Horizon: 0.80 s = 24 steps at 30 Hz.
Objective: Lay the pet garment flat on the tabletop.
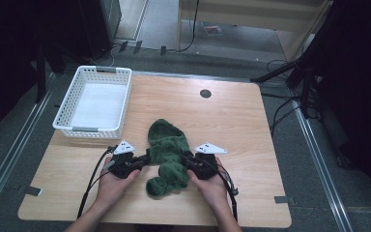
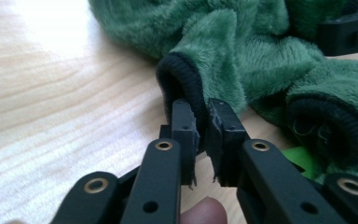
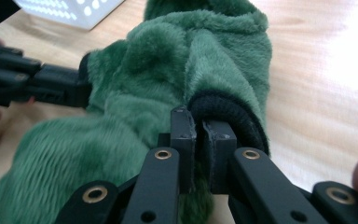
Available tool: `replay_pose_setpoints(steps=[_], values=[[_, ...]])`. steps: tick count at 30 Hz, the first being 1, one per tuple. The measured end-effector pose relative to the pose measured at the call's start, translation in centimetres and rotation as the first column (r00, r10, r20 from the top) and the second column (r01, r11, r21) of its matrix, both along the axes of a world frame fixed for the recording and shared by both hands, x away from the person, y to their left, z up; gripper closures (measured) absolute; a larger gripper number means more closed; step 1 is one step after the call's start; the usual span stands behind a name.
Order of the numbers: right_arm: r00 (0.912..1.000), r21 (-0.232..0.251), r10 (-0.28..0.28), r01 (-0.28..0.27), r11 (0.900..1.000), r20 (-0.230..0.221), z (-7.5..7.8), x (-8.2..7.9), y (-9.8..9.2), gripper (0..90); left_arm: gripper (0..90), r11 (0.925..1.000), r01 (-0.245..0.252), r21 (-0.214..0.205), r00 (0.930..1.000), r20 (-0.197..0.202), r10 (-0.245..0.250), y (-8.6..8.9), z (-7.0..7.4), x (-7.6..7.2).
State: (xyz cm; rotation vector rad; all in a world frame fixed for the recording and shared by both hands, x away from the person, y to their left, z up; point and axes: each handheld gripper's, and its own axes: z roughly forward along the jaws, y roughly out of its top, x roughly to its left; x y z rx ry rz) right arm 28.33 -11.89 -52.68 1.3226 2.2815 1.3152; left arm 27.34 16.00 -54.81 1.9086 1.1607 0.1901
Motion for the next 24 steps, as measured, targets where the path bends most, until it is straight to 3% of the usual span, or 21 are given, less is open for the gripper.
replay_pose_setpoints(steps=[4,8,9,10,11,12,14,18,19,20,21,22,23,24], values=[[0.9991,0.009,-0.039,0.039,0.9992,-0.019,0.0,-1.1,-1.6,84.5,84.2,0.9982,0.049,0.036,0.9988,-0.003,-0.049,0.0,0.0,-0.7],[0.9925,0.000,-0.104,0.104,0.9946,-0.064,-0.5,-1.7,-3.4,82.0,84.2,0.9949,0.080,0.061,0.9968,-0.001,-0.080,0.1,0.1,-1.2],[0.9920,0.001,-0.113,0.113,0.9936,-0.056,-0.4,-1.9,-3.7,69.5,79.9,0.9947,0.082,0.061,0.9966,-0.002,-0.082,0.2,0.2,-1.2],[0.9920,0.001,-0.113,0.113,0.9936,-0.056,-0.4,-1.9,-3.7,69.5,79.9,0.9953,0.084,0.050,0.9965,-0.003,-0.084,0.3,0.2,-1.2],[0.9924,0.010,-0.114,0.114,0.9934,-0.046,-0.1,-1.9,-3.8,60.3,72.8,0.9959,0.087,0.021,0.9962,-0.001,-0.087,0.5,0.4,-1.1],[0.9945,0.030,-0.096,0.098,0.9948,-0.040,0.4,-1.8,-3.8,53.5,63.3,0.9968,0.080,-0.003,0.9967,0.008,-0.080,0.8,0.6,-1.1],[0.9978,0.058,-0.065,0.065,0.9962,-0.007,1.9,-1.4,-3.9,50.1,52.7,0.9976,0.062,-0.030,0.9977,0.029,-0.061,1.2,1.3,-0.8],[0.9953,0.053,-0.054,0.049,0.9974,0.080,5.1,0.5,-3.0,49.2,44.4,0.9963,-0.031,-0.081,0.9987,0.037,0.034,1.1,2.6,0.7],[0.9949,0.046,-0.042,0.038,0.9982,0.092,5.6,1.3,-2.5,48.7,43.6,0.9951,-0.070,-0.069,0.9968,0.033,0.073,0.8,2.9,1.5],[0.9955,0.018,-0.037,0.035,0.9992,0.087,5.8,3.3,-1.2,48.4,42.7,0.9941,-0.091,-0.059,0.9953,0.029,0.093,0.5,3.0,2.0],[0.9955,0.018,-0.037,0.035,0.9992,0.087,5.8,3.3,-1.2,47.9,42.7,0.9926,-0.114,-0.042,0.9932,0.020,0.115,0.0,3.1,2.7],[0.9959,0.000,-0.044,0.045,0.9990,0.079,5.7,4.3,-0.5,48.0,42.0,0.9908,-0.134,-0.019,0.9909,0.015,0.134,-0.4,3.1,3.4],[0.9961,-0.058,-0.044,0.049,0.9971,0.076,5.1,6.0,1.0,48.4,41.9,0.9883,-0.152,0.010,0.9883,0.010,0.152,-0.9,3.1,4.0],[0.9961,-0.058,-0.044,0.049,0.9971,0.076,5.1,6.0,1.0,48.4,41.9,0.9848,-0.171,0.030,0.9852,0.001,0.171,-1.3,3.0,4.6]])
